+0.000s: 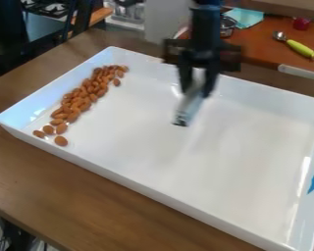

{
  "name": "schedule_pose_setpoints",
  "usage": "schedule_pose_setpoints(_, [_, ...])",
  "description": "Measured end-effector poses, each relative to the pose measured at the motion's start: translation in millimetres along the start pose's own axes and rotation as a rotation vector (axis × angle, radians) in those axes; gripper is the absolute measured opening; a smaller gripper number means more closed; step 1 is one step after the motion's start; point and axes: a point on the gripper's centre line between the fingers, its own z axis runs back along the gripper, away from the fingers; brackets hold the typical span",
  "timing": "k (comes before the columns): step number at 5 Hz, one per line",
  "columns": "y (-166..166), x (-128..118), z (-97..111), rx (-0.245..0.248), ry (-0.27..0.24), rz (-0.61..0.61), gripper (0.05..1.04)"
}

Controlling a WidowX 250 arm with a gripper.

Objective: Sweep into pile

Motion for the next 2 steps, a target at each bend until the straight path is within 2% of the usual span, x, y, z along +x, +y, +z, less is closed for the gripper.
schedule_pose_setpoints(1, [-47.5, -19.0, -1.8, 0.029, 0.004, -0.046, 0.372])
schedule_pose_setpoints(2, [-89.0, -36.8, -2.7, 0.026, -0.01, -0.076, 0.372])
